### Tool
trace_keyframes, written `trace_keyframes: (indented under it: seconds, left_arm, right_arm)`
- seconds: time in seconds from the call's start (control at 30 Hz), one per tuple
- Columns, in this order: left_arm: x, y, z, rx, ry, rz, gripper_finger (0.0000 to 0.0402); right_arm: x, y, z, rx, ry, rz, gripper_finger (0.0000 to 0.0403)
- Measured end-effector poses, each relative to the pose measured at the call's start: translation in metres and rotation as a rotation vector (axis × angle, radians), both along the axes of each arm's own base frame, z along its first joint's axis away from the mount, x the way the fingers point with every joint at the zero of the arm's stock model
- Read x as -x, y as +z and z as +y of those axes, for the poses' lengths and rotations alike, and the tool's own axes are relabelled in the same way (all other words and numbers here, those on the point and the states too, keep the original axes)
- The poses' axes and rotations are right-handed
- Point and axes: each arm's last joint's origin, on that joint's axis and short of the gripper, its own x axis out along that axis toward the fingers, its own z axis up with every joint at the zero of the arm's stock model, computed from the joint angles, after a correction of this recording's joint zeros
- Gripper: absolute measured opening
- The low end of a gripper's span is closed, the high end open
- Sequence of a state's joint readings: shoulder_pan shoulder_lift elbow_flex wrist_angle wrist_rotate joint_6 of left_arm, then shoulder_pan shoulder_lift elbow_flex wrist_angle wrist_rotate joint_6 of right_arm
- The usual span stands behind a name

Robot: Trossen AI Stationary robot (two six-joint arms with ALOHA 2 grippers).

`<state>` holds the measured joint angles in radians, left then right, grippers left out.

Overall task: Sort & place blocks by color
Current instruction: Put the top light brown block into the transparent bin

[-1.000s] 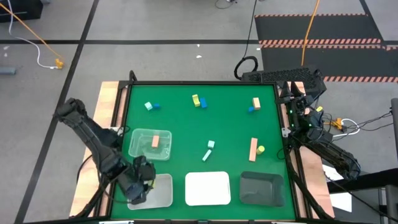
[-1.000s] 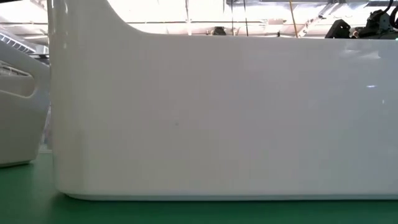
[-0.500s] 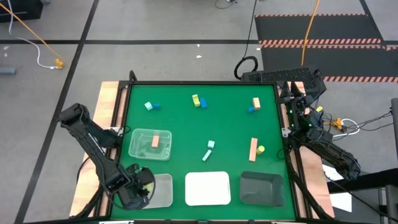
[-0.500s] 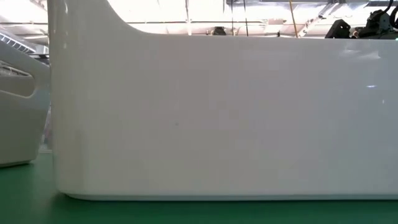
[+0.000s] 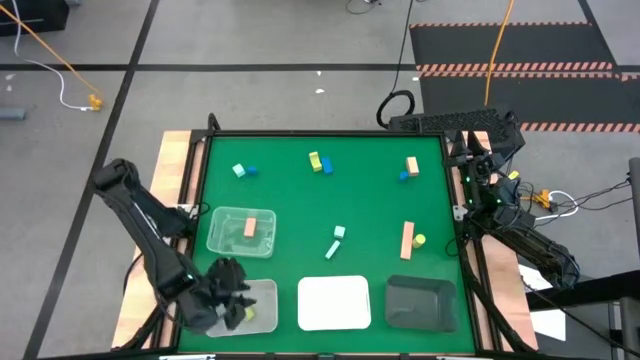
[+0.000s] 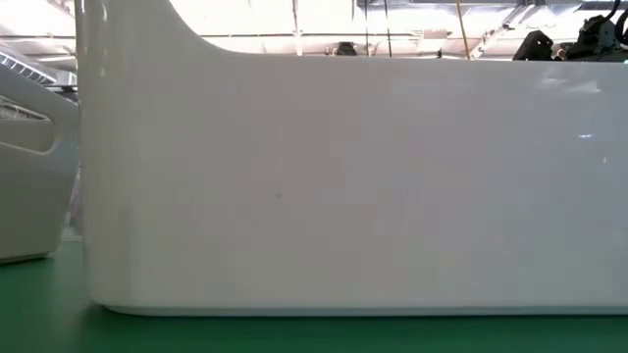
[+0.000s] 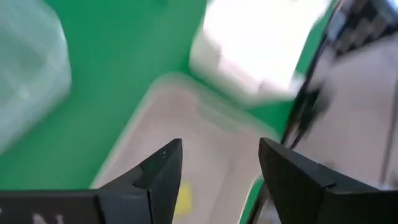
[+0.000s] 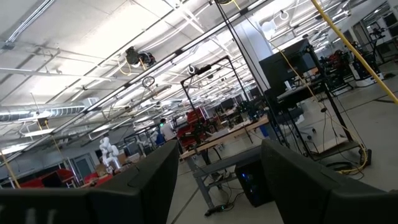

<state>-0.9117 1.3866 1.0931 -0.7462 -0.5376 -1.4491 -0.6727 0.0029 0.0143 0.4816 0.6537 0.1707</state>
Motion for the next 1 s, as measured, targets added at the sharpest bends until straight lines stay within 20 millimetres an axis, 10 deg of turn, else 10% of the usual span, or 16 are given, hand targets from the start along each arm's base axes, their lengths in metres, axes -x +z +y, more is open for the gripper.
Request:
trace_keyframes:
  seconds: [0.3, 1.0]
  left_arm:
    - [-0.011, 0.052, 0.045, -0.151, 0.162, -0.373, 0.0214]
    - [-0.068, 0.072, 0.127, -0.444, 0.339, -0.437, 0.0214]
  right_arm:
    - [0.0, 0.0, 0.0, 0.0, 0.0, 0.0, 0.0223]
    - [0.0, 0.0, 0.0, 0.001, 0.001, -0.002, 0.0223]
